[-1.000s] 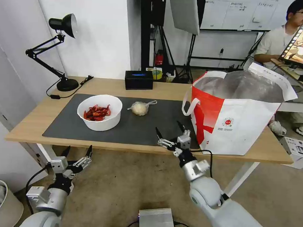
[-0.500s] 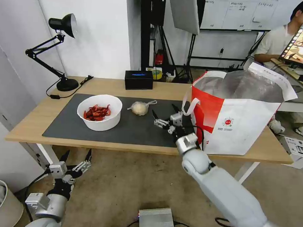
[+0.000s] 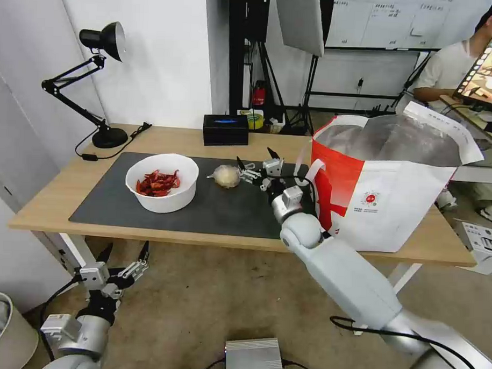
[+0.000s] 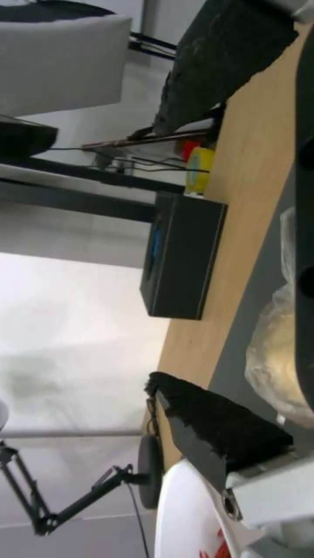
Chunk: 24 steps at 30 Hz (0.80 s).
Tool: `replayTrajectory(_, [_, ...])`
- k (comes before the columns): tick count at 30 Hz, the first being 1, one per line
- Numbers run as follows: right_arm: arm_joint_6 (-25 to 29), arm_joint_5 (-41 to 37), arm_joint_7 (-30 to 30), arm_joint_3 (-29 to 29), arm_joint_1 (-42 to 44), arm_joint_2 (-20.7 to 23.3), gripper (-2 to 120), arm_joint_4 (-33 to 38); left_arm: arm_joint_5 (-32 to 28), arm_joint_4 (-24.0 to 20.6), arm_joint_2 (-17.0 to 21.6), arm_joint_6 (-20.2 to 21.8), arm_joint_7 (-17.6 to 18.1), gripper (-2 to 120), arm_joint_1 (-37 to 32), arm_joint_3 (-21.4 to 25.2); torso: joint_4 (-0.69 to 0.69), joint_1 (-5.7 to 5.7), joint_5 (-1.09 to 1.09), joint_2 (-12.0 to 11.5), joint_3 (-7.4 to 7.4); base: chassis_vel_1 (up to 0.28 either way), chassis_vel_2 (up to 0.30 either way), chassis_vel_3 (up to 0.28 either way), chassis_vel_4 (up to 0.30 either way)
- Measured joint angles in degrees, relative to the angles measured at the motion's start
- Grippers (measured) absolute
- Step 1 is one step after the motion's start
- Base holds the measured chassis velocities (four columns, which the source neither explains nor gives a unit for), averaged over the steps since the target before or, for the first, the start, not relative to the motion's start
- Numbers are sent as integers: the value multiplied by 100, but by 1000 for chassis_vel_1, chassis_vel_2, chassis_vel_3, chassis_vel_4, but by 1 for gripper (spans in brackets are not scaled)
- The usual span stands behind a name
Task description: Pick up the trash from the table and place it into the takeout bag.
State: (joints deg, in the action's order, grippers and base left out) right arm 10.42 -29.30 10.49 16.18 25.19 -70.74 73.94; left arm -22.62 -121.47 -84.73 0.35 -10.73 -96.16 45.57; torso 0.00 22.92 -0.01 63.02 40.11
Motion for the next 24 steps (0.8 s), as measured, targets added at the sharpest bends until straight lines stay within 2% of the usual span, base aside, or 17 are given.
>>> replayTrajectory(9, [-18,-37,-190,87,-339,-441,100,-673,-11,-23,62,1,0,100,-27,53,-1,0,0,0,0,0,0,0,0])
replayTrajectory(18, [-26,-44,-228,95,-412,-571,100,-815,-16,-27,63,2,-1,100,-30,59,-1,-1,-1,0,0,0,0,0,0])
replayTrajectory(24, [-161,-164,-286,140,-621,-869,100,-1110,-19,-38,45,6,-6,100,-29,56,1,0,0,0,-1,0,0,0,0])
